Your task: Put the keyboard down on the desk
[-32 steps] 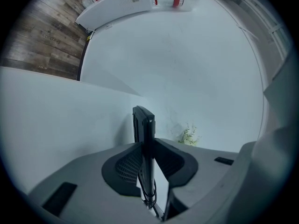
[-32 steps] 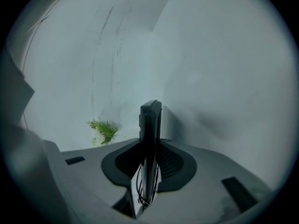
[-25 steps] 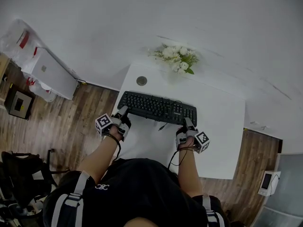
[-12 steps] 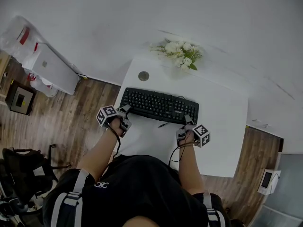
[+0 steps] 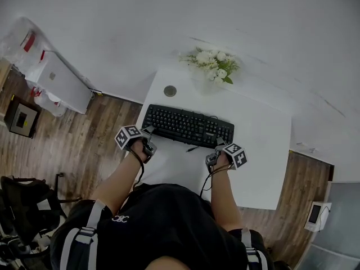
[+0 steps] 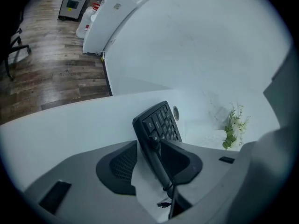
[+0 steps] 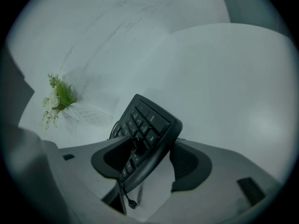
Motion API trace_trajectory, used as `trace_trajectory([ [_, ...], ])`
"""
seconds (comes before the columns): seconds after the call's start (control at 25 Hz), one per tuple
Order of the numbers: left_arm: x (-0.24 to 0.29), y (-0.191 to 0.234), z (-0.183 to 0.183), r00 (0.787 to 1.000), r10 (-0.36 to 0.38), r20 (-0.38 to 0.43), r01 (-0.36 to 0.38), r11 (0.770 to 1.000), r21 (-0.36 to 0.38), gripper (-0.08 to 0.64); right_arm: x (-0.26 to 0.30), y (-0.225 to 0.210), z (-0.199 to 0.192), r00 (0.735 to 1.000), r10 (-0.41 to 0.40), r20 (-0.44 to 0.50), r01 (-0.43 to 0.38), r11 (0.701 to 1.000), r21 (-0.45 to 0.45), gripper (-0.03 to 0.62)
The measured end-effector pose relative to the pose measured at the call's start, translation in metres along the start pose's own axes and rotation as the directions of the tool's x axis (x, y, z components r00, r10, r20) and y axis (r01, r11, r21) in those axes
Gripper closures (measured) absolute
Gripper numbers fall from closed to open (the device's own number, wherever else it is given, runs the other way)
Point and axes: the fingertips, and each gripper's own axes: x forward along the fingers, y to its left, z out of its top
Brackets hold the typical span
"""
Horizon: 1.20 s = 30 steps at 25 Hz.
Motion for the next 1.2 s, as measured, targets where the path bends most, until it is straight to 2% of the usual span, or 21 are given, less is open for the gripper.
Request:
trace_trajectory([
  [0.16, -0.004, 0.006, -0.011, 0.999, 0.032, -0.027, -0.032, 0.999, 0.002, 0.385, -0.009, -0.009, -0.010, 0.999, -0.041, -0.025, 0.043, 0.997, 0.058, 0.322],
  [0.44, -0.009, 0.006, -0.024, 0.998, 0.029, -0.058, -0.028, 1.000, 0.014, 0.385, -0.022, -0.023, -0.027, 0.987, -0.138, -0.077, 0.142, 0.989, 0.045, 0.290],
  [0.6, -0.015, 0.001, -0.027, 0.998, 0.001, -0.067, 0.000, 1.000, 0.015, 0.395, -0.027, -0.024, -0.035, 0.988, -0.110, -0.111, 0.118, 0.990, 0.077, 0.290],
  [0.64, -0.017, 0.000, -0.028, 0.998, -0.007, -0.069, 0.008, 1.000, 0.019, 0.434, -0.029, -0.024, -0.038, 0.988, -0.093, -0.120, 0.103, 0.991, 0.083, 0.337],
  [0.72, -0.022, 0.000, -0.028, 0.997, -0.013, -0.071, 0.016, 0.999, 0.043, 0.555, -0.034, -0.027, -0.044, 0.989, -0.084, -0.124, 0.095, 0.992, 0.084, 0.398],
  [0.76, -0.025, 0.001, -0.028, 0.998, -0.012, -0.070, 0.016, 0.998, 0.057, 0.560, -0.037, -0.029, -0.045, 0.989, -0.090, -0.118, 0.099, 0.992, 0.076, 0.482],
  [0.8, -0.027, 0.001, -0.028, 0.998, -0.011, -0.068, 0.016, 0.997, 0.069, 0.560, -0.040, -0.030, -0.046, 0.989, -0.096, -0.109, 0.103, 0.992, 0.066, 0.537],
  [0.88, -0.032, -0.001, -0.027, 0.998, -0.012, -0.063, 0.018, 0.996, 0.091, 0.560, -0.045, -0.029, -0.045, 0.992, -0.093, -0.082, 0.097, 0.994, 0.043, 0.592],
  [0.96, -0.036, -0.005, -0.025, 0.998, -0.013, -0.057, 0.021, 0.990, 0.139, 0.560, -0.049, -0.022, -0.042, 0.997, -0.052, -0.048, 0.053, 0.998, 0.019, 0.592],
  [1.04, -0.041, -0.011, -0.022, 0.999, -0.011, -0.043, 0.021, 0.974, 0.225, 0.560, -0.054, -0.009, -0.039, 1.000, 0.008, -0.006, -0.008, 1.000, -0.022, 0.592],
  [1.12, -0.048, -0.018, -0.016, 1.000, -0.012, -0.012, 0.015, 0.945, 0.328, 0.560, -0.061, 0.006, -0.035, 0.997, 0.062, 0.045, -0.058, 0.994, -0.090, 0.594],
  [1.2, -0.055, -0.027, -0.008, 0.999, -0.021, 0.024, 0.008, 0.903, 0.430, 0.560, -0.069, 0.026, -0.032, 0.988, 0.118, 0.097, -0.099, 0.978, -0.185, 0.594],
])
